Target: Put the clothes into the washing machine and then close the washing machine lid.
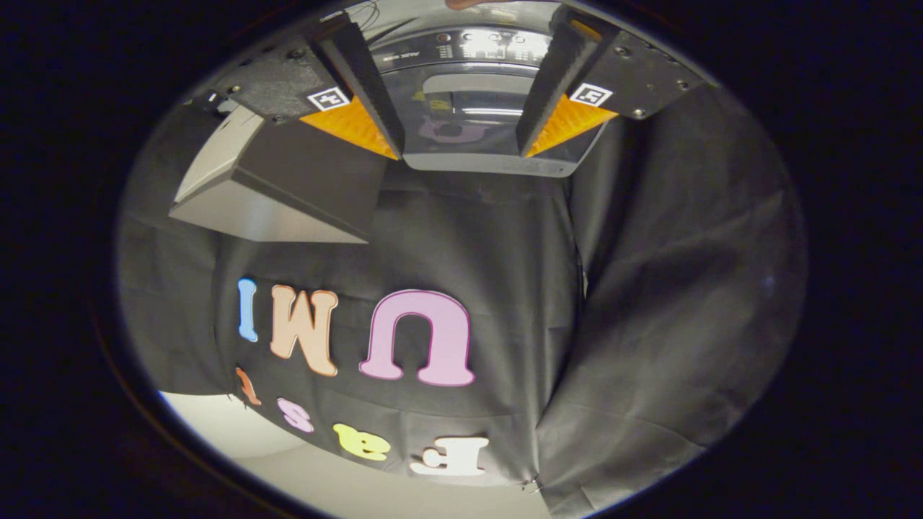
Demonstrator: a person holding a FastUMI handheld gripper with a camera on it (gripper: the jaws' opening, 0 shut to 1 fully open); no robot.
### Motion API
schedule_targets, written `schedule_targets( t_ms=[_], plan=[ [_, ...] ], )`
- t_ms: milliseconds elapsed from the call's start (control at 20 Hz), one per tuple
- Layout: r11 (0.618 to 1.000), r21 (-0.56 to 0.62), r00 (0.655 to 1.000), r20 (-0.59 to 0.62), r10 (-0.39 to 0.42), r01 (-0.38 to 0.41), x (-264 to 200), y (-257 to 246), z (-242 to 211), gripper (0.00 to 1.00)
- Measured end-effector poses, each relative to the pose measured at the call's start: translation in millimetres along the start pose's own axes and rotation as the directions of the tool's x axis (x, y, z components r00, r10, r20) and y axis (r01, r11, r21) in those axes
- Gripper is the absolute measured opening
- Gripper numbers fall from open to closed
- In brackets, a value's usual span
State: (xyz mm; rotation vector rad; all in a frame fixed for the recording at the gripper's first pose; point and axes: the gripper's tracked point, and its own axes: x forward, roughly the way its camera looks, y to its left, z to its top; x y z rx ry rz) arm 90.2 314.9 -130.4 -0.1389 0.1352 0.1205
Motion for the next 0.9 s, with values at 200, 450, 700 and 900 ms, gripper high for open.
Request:
schedule_targets(
  t_ms=[200,450,700,900],
  plan=[
    [1.0,0.029,1.0,0.004,0.004,-0.004,-14,-24,14,0.95],
    [0.998,0.055,1.0,0.003,-0.002,0.001,-37,-43,23,0.95],
    [0.998,0.066,0.997,0.076,0.01,-0.015,-82,-45,37,0.95],
    [0.998,0.048,0.991,0.129,0.037,-0.043,-113,-36,35,0.95]
  ],
)
